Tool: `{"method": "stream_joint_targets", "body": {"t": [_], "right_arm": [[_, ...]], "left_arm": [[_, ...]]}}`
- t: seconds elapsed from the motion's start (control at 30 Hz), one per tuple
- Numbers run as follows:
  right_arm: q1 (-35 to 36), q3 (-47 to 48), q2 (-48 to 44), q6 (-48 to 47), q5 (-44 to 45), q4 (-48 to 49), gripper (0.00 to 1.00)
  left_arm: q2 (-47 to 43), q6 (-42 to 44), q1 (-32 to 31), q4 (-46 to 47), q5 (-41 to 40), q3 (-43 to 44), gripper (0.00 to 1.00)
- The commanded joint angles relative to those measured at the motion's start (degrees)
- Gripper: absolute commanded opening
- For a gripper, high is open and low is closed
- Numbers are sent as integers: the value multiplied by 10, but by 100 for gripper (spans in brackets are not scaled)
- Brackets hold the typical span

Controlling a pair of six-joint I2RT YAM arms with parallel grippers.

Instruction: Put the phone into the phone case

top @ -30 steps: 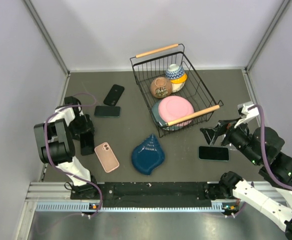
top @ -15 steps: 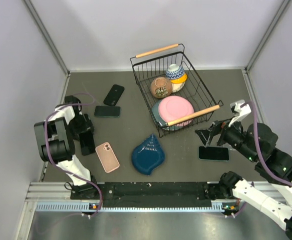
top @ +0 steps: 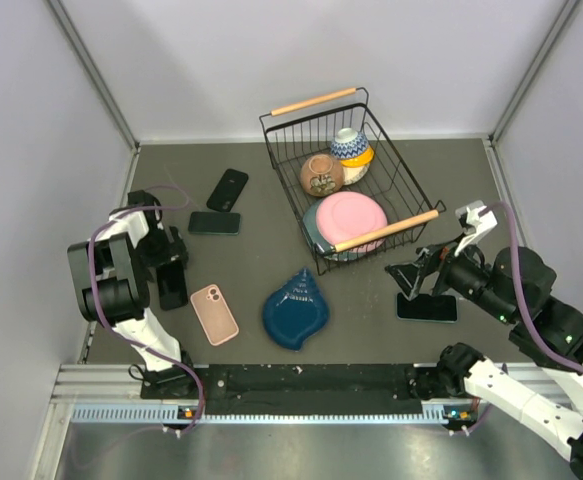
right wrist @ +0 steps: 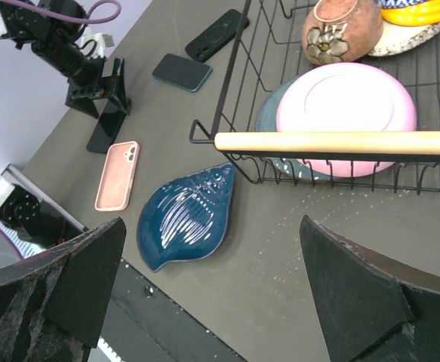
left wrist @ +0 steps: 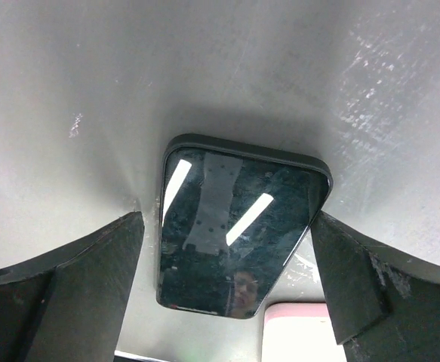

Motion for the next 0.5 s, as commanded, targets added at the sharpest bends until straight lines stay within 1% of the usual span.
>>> {"method": "stream_joint_targets", "body": {"t": [0.0, 0.03, 0.07, 0.17, 0.27, 0.3, 0.4, 0.43, 0.47], "right_arm": [[6, 30, -7, 5, -36, 26, 99], [6, 30, -7, 4, -41, 26, 99], [6, 30, -7, 4, -41, 26, 99], [6, 26, -5, 6, -33, 27, 99], [6, 19, 3, 10, -29, 33, 99], [6, 17, 8, 12, -30, 34, 99], [6, 26, 42, 20, -72, 40, 99], [5, 29, 51, 28, -93, 43, 99], [6, 31, 72, 33, -104, 47, 99]], "left_arm": [[25, 26, 2, 2, -19, -14, 93], [25, 31, -1, 4, -11, -15, 91], [27, 30, -1, 4, -11, -16, 86], [32, 23, -1, -2, -1, -12, 75], [21, 6, -1, -3, 12, -7, 55], [18, 3, 0, -3, 14, -2, 46], [10, -11, 3, -4, 25, 9, 41], [10, -18, 6, -4, 28, 13, 36], [7, -22, 6, -6, 26, 15, 35]]}}
